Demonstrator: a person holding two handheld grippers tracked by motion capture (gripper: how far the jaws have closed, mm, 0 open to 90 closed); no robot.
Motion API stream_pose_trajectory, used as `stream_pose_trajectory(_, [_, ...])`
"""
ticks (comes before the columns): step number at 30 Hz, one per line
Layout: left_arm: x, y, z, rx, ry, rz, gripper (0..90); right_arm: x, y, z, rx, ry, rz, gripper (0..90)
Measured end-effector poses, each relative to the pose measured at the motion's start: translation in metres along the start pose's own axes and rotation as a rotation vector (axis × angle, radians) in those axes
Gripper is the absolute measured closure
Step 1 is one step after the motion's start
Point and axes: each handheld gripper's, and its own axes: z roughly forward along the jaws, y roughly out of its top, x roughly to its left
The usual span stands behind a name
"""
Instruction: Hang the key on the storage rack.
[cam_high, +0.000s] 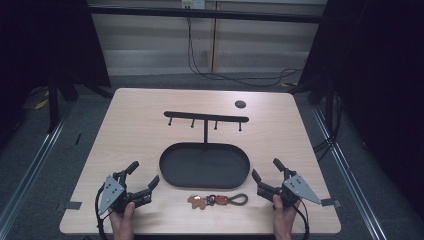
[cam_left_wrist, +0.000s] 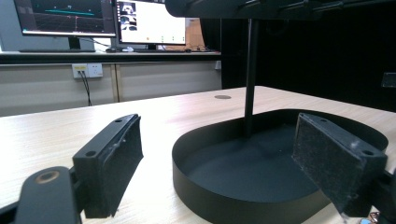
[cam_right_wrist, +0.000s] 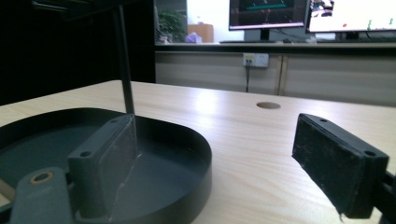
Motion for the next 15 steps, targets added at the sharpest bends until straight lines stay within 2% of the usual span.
stream_pose_trajectory(3, [-0.0002,0.0000,0.0003,-0.006,0.009,-0.006,15.7,0.0020,0.0006,0.0016,0.019,-0.042,-0.003,12.7])
stream_pose_trajectory(6, [0.0007,0.0002,0.0005,-0.003,0.006,0.006,15.6,0.0023,0.0011,0.0033,0.035,-0.029,-0.008,12.9])
stream_pose_trajectory(8, [0.0002,0.0001,0.0006,-0.003,0.019,0.005,15.6,0.0019,0.0013,0.0030,0.038,-0.031,-0.003,12.9])
stream_pose_trajectory(9, [-0.0007,-0.0001,0.0009,-0.004,0.013,-0.004,15.6,0.0014,0.0014,0.0031,0.042,-0.027,-0.002,12.9])
stream_pose_trajectory(10, [-0.0009,0.0000,0.0009,-0.002,0.013,0.001,15.6,0.0013,0.0015,0.0031,0.046,-0.035,0.003,13.1])
stream_pose_trajectory(12, [-0.0009,0.0000,0.0009,0.002,0.007,0.002,15.6,0.0002,0.0017,0.0033,0.049,-0.021,0.008,13.3])
stream_pose_trajectory(15, [-0.0009,0.0000,0.0012,-0.001,0.006,-0.001,15.7,-0.0003,0.0023,0.0045,0.065,-0.014,0.020,17.2])
